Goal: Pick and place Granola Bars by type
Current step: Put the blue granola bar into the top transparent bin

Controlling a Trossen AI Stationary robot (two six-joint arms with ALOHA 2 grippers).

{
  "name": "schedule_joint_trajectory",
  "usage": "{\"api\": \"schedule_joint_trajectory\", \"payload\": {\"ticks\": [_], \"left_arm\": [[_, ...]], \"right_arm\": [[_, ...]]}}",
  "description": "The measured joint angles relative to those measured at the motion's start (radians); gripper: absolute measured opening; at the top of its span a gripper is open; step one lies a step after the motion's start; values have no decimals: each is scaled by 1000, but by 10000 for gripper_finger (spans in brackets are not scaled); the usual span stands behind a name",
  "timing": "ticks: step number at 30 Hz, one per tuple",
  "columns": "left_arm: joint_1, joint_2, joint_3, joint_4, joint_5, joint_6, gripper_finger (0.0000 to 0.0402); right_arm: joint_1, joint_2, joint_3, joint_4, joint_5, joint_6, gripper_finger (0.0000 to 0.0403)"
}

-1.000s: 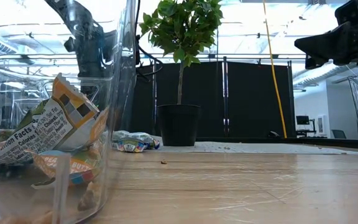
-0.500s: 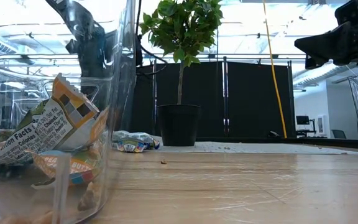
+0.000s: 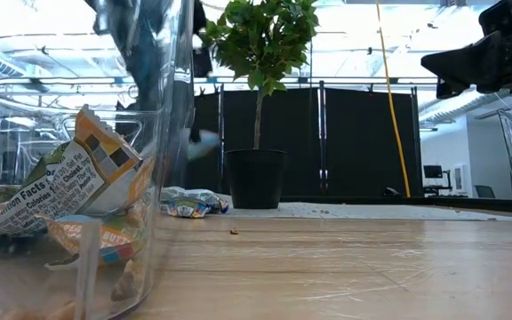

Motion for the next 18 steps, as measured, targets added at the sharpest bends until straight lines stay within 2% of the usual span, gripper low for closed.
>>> {"api": "schedule_joint_trajectory", "payload": {"ticks": [10,14,18], "left_arm": [[-55,-272,5,-49,-185,60,7],[-58,-376,-63,11,-186,100,7],[-43,-499,-184,104,-184,128,7]], "right_arm": [[0,13,0,-3,0,0,0],[0,19,0,3,0,0,0],[0,22,0,0,0,0,0]]}}
